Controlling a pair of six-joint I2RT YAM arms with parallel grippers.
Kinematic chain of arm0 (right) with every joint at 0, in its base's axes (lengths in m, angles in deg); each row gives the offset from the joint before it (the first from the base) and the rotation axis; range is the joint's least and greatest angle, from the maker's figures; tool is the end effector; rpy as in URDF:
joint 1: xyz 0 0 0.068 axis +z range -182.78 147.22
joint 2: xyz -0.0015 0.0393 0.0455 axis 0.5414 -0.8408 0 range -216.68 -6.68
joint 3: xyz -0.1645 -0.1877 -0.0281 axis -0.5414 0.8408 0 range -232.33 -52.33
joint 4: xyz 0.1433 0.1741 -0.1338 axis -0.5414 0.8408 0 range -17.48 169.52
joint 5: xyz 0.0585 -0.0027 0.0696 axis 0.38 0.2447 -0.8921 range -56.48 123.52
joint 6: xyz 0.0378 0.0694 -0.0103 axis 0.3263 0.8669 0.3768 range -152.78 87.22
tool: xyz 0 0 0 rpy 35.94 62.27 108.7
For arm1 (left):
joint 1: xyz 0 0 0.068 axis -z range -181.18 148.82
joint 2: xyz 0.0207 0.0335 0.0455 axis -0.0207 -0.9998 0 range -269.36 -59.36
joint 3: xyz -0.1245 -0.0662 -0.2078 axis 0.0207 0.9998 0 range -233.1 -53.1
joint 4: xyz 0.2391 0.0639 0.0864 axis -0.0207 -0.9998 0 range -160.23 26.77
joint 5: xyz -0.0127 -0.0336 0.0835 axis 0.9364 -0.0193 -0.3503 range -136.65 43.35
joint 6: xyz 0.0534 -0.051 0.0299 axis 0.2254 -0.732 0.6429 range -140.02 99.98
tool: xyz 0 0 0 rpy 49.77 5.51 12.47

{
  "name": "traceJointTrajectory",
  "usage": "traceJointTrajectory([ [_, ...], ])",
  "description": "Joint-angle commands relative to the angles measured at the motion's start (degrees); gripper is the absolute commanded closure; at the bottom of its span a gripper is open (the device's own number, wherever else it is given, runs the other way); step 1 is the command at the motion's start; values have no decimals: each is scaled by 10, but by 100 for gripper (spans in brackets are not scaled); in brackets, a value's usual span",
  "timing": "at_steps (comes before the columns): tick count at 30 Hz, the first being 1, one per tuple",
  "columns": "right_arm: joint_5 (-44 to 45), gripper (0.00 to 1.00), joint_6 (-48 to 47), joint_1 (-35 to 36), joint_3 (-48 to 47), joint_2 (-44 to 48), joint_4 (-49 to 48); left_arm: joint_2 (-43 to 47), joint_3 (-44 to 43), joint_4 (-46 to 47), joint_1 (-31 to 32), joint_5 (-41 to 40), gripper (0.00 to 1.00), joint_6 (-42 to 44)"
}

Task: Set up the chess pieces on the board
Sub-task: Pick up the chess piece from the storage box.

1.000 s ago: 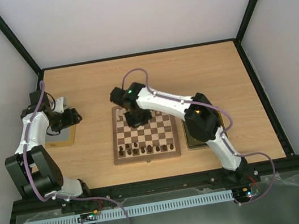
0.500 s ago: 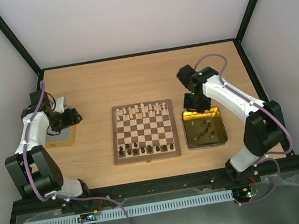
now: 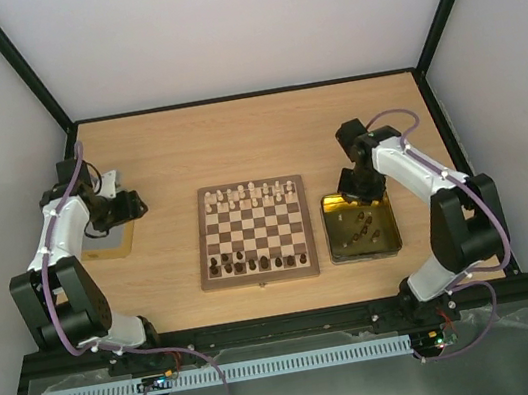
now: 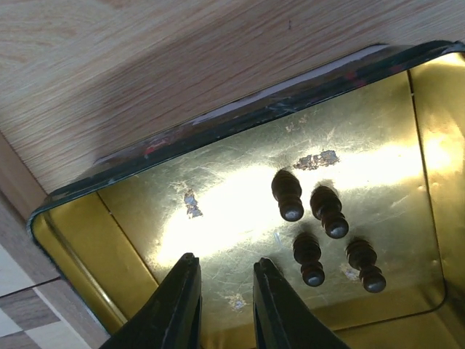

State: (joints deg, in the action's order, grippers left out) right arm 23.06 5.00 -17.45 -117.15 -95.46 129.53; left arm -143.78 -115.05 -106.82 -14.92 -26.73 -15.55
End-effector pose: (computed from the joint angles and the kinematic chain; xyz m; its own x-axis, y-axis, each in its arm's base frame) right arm 0.2726 0.0876 0.1703 -0.9289 0.3701 -0.0141 0.3564 0.9035 0.2380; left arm 0.2996 0.0493 0.1888 -0.8920 -0.1426 -0.4289 -0.0194 0.9601 -0.2789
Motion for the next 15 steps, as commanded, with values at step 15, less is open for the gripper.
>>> traceJointTrajectory([
  [15, -18, 81, -35, -45, 59, -24, -26, -7, 3, -3, 1, -1, 25, -4],
])
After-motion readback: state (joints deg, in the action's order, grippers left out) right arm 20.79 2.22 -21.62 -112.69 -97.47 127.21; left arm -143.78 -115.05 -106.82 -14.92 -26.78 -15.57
